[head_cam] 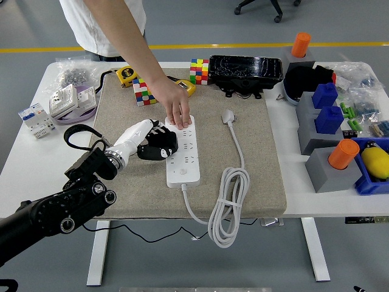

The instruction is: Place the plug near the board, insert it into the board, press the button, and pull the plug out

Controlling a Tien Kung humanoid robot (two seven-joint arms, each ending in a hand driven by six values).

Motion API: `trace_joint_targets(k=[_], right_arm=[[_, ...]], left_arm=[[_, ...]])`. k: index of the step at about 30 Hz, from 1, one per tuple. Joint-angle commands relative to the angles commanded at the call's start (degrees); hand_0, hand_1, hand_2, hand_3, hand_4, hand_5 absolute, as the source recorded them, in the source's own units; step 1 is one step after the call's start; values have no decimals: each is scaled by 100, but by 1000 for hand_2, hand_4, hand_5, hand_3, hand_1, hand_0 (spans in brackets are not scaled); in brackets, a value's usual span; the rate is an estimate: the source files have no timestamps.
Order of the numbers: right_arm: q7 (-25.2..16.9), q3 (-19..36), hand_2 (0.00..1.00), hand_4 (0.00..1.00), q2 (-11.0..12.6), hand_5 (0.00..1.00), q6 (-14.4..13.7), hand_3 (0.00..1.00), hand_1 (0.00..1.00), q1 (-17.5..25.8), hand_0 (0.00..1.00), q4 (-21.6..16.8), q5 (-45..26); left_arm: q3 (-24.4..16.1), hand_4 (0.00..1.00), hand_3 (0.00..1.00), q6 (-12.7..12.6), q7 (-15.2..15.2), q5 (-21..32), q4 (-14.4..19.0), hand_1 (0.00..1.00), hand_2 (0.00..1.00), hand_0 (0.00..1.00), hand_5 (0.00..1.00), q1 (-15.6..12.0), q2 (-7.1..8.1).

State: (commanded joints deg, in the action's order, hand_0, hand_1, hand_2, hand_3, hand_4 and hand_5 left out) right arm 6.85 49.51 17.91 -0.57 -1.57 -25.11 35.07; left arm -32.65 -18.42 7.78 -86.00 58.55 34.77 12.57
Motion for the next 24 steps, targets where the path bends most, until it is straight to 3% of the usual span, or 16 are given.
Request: trace_joint_targets(k=[7,16,24], right_arm=[[-2,-2,689,930,3,523,-1,593,684,4,676,-1,5],[-26,-12,689,930,-3,524,-11,593,683,9,676,3,6],[-24,-29,690,929,10,523,-12,592,683,-2,675,4,0]], left_arm=[[-25,575,508,-247,-288,-105,33,433,464,400,2,-22,23],[-246,592,511,-383,-648,-134,141,440,466,398,2,-102,86],[-377,597,520,-351,-579,-180,-397,449,473,409,2,-145,221]])
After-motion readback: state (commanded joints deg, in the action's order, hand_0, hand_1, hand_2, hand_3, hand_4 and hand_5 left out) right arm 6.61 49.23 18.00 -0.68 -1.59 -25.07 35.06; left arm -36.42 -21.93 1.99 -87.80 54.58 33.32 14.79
